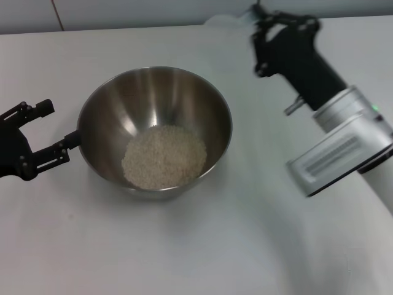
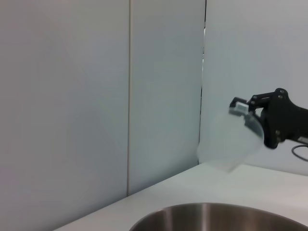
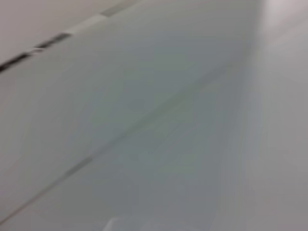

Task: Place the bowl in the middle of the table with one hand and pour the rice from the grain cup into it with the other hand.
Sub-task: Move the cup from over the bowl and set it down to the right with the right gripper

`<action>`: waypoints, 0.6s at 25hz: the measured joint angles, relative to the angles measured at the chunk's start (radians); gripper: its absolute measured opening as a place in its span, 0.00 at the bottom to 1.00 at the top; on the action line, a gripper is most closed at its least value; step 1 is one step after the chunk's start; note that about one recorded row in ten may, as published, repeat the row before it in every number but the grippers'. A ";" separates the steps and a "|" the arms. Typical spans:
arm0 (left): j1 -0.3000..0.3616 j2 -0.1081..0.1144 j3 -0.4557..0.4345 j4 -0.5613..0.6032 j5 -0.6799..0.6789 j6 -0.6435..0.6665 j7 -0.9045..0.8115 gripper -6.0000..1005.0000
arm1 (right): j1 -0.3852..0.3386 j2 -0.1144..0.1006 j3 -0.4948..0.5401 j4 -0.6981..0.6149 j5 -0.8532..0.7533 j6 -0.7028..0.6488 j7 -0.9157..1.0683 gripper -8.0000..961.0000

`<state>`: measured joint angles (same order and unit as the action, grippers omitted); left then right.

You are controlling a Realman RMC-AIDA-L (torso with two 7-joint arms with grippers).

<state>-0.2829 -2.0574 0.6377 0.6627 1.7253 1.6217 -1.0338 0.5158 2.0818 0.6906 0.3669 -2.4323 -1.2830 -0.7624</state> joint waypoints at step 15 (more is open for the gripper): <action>0.011 0.005 0.000 0.001 -0.005 0.002 0.004 0.81 | -0.040 -0.038 0.071 -0.295 -0.038 -0.119 1.050 0.11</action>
<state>-0.2716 -2.0527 0.6382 0.6634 1.7202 1.6233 -1.0299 0.4762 2.0436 0.7620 0.0723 -2.4700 -1.4016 0.2877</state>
